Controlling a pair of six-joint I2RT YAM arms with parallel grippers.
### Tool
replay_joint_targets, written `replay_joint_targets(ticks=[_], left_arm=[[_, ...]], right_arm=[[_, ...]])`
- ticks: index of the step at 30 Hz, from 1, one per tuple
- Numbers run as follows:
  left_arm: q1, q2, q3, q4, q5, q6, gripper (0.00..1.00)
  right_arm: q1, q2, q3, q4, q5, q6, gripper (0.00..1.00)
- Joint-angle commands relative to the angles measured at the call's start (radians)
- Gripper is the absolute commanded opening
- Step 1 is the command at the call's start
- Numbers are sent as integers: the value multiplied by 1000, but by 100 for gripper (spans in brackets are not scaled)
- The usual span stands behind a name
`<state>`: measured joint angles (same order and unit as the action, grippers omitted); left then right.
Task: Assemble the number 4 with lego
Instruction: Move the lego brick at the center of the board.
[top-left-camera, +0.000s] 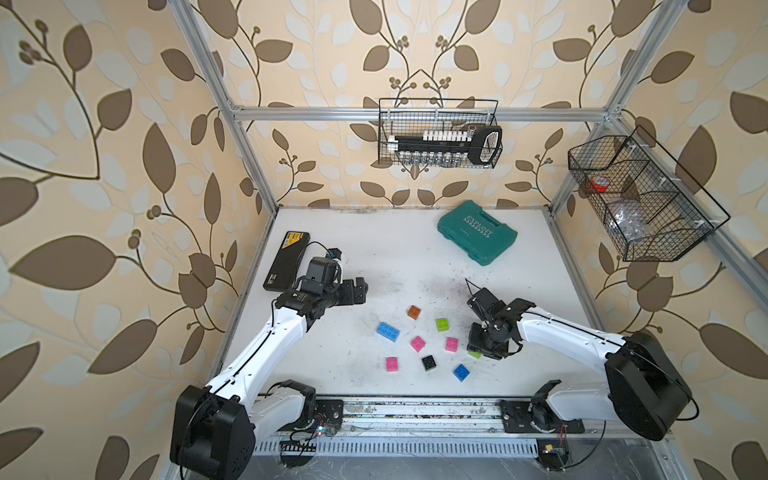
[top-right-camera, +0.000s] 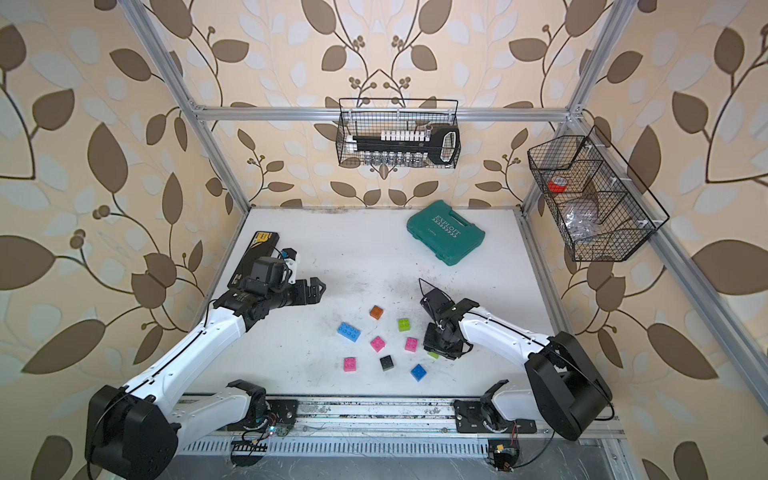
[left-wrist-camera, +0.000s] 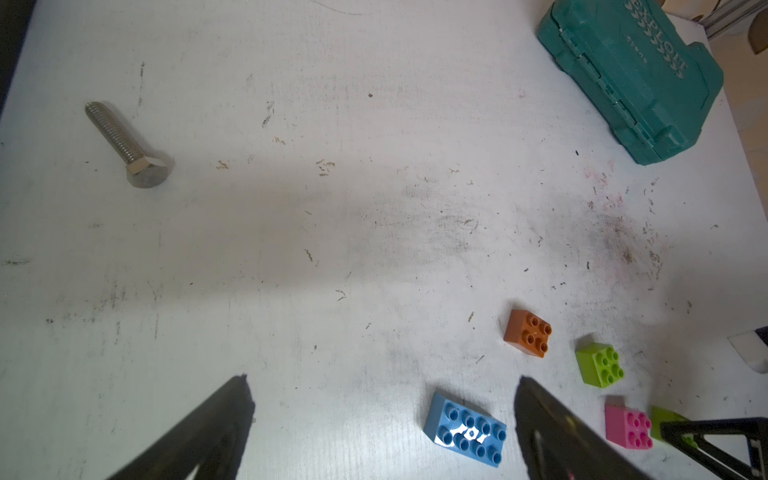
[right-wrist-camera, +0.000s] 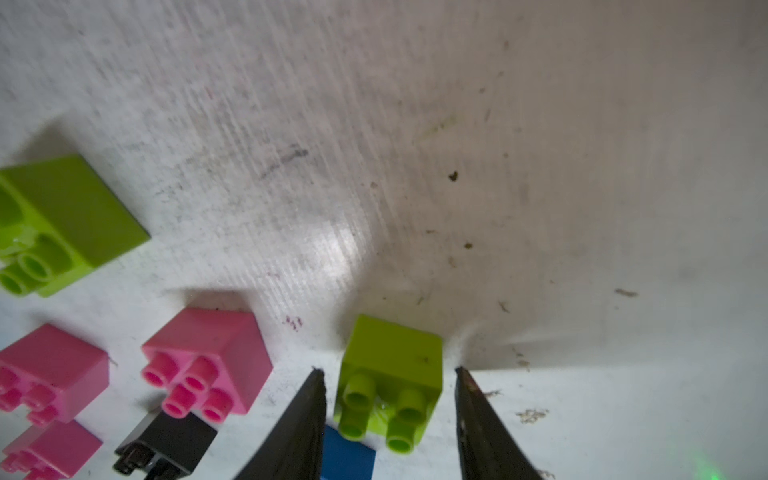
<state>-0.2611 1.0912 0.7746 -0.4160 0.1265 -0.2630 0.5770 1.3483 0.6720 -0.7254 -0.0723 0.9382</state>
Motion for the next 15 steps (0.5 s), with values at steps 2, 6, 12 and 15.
replay_joint_targets(ticks=[2, 6, 12, 15], left_arm=[[0, 3, 15, 8, -11, 9, 99], [0, 4, 19, 6, -13, 8, 99], [0, -4, 19, 4, -10, 7, 99], [0, -8, 24, -8, -5, 11, 99]], right_arm=[[6, 28, 12, -14, -2, 1, 41], [7, 43, 32, -24, 9, -10, 34], [7, 59, 101, -76, 54, -64, 24], [14, 68, 158, -113, 87, -129, 22]])
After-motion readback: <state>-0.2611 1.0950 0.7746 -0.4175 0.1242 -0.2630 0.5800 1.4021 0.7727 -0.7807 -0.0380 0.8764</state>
